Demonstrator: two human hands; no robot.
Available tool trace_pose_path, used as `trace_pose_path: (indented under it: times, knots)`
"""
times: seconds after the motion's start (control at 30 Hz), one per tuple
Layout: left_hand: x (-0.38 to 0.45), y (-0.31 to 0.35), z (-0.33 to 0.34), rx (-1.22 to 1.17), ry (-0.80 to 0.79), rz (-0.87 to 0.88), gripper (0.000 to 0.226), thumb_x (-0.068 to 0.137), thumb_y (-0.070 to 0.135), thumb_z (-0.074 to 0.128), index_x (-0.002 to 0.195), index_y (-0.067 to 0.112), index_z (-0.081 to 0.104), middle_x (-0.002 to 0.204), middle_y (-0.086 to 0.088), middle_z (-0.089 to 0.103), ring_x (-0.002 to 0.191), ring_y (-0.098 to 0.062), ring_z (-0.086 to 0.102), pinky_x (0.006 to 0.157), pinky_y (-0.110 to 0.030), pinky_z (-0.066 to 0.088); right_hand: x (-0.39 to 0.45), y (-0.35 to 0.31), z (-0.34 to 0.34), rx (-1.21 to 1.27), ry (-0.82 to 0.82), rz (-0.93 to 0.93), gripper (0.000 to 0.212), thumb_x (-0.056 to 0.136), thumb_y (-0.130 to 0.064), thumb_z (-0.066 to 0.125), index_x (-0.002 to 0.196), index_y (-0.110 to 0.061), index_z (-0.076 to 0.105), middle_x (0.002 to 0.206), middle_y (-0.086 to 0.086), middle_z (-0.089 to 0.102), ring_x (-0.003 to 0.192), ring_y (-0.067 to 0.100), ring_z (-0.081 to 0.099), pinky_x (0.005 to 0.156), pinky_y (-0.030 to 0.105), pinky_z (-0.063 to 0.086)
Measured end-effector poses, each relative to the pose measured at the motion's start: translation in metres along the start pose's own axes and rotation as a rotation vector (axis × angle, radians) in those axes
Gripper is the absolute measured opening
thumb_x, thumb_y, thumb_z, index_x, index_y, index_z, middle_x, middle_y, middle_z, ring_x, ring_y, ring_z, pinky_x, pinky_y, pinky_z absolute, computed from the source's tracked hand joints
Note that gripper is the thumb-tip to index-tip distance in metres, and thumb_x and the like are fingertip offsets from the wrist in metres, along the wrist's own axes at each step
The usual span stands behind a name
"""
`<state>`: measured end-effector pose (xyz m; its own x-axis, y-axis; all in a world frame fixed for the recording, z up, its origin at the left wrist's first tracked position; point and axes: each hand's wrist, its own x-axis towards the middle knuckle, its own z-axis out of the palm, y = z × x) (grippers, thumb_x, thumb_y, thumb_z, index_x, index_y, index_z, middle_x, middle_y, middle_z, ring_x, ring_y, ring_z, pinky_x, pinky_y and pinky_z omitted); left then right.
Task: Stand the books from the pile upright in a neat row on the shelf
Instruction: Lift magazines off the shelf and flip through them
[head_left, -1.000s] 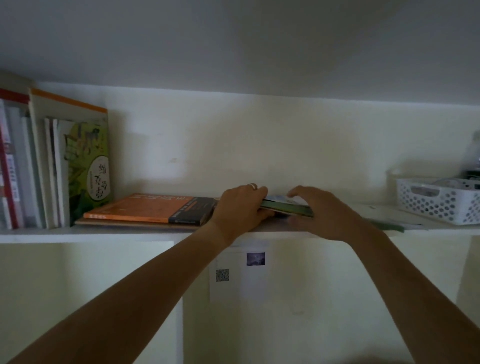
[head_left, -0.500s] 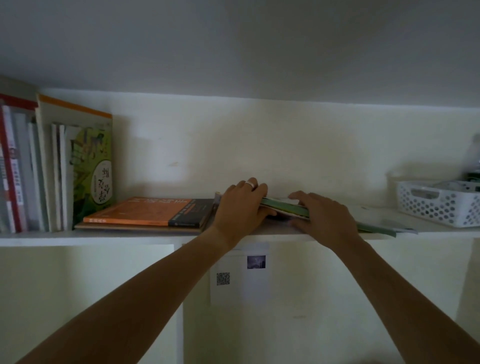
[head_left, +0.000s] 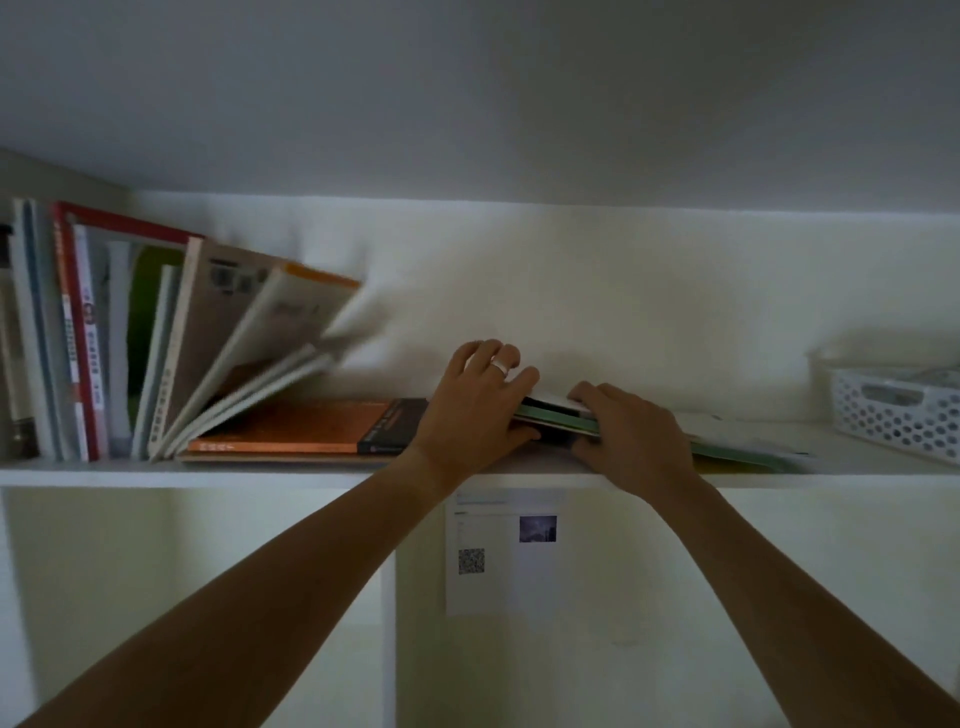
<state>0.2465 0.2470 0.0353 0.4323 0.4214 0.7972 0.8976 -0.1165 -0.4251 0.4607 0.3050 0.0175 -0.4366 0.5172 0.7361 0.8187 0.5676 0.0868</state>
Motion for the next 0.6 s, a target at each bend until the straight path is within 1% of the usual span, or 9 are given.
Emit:
trace_pose_path:
  times: [0.07,0.13,0.2,0.23,0.3,0.37,0.43,0.5,0.6]
  knots:
    - [-0.002,-0.003,-0.001,0.030,-0.052,0.034,0.058,0.077,0.059,0.078,0.115,0.016,0.067,0.117,-0.011,0.066,0.113,-0.033,0.060,0.110,-0.050,0.039,-0.001,0.002,0.001,0.009,-0.013,-0.013,0.038,0.087,-0.043,0.066,0.121,-0.035,0.051,0.100,-0.010,0.061,0.084,0.016,0.061,0.064,0.029,0.039]
    - [-0.002,-0.003,-0.001,0.069,-0.099,0.066,0.059,0.075,0.062,0.078,0.112,0.017,0.070,0.116,-0.010,0.068,0.113,-0.031,0.061,0.115,-0.051,0.035,0.000,0.007,0.000,0.057,-0.071,-0.028,0.040,0.087,-0.042,0.068,0.123,-0.035,0.052,0.103,-0.009,0.061,0.088,0.017,0.060,0.066,0.030,0.039]
    - [0.001,0.002,-0.003,0.116,-0.136,0.094,0.060,0.073,0.064,0.080,0.108,0.016,0.074,0.118,-0.010,0.070,0.115,-0.031,0.062,0.119,-0.052,0.030,0.001,0.011,-0.002,0.135,-0.147,-0.030,0.044,0.086,-0.049,0.072,0.123,-0.033,0.055,0.107,-0.007,0.061,0.093,0.017,0.059,0.071,0.032,0.043]
    - [0.005,0.005,-0.006,0.144,-0.150,0.101,0.060,0.074,0.064,0.079,0.110,0.016,0.074,0.120,-0.011,0.070,0.116,-0.030,0.062,0.120,-0.052,0.029,0.003,0.013,-0.003,0.166,-0.173,-0.021,0.047,0.084,-0.053,0.074,0.122,-0.032,0.056,0.108,-0.007,0.061,0.095,0.017,0.059,0.074,0.032,0.045]
    - [0.011,0.010,-0.009,0.197,-0.229,0.067,0.056,0.084,0.056,0.074,0.123,0.017,0.067,0.128,-0.011,0.065,0.121,-0.030,0.059,0.119,-0.049,0.029,0.006,0.015,-0.007,0.199,-0.212,0.008,0.052,0.081,-0.058,0.076,0.122,-0.033,0.057,0.108,-0.009,0.061,0.096,0.016,0.058,0.079,0.033,0.048]
    - [0.017,0.012,-0.009,0.239,-0.320,0.029,0.039,0.094,0.036,0.067,0.128,0.018,0.059,0.130,-0.011,0.061,0.119,-0.030,0.058,0.106,-0.044,0.038,0.006,0.014,-0.009,0.211,-0.231,0.023,0.052,0.081,-0.055,0.078,0.123,-0.032,0.057,0.109,-0.008,0.061,0.097,0.016,0.058,0.082,0.035,0.050]
    - [0.021,0.013,-0.011,0.249,-0.380,0.003,0.025,0.096,0.023,0.063,0.120,0.017,0.058,0.118,-0.008,0.063,0.106,-0.029,0.061,0.085,-0.038,0.040,0.005,0.015,-0.010,0.221,-0.238,0.023,0.048,0.084,-0.045,0.078,0.125,-0.031,0.057,0.112,-0.006,0.062,0.098,0.018,0.059,0.084,0.037,0.051]
    - [0.022,0.012,-0.011,0.222,-0.398,-0.039,0.017,0.098,0.018,0.059,0.115,0.017,0.058,0.109,-0.007,0.064,0.098,-0.028,0.064,0.074,-0.036,0.035,0.004,0.021,-0.010,0.232,-0.263,0.017,0.046,0.085,-0.033,0.077,0.127,-0.030,0.058,0.115,-0.002,0.063,0.100,0.021,0.060,0.084,0.039,0.051]
    - [0.021,0.008,-0.012,0.181,-0.352,-0.130,0.015,0.099,0.025,0.057,0.111,0.016,0.059,0.103,-0.005,0.065,0.091,-0.026,0.064,0.070,-0.035,0.039,0.005,0.038,-0.019,0.220,-0.350,0.046,0.056,0.084,-0.031,0.076,0.135,-0.031,0.053,0.118,0.003,0.064,0.101,0.025,0.062,0.084,0.042,0.053]
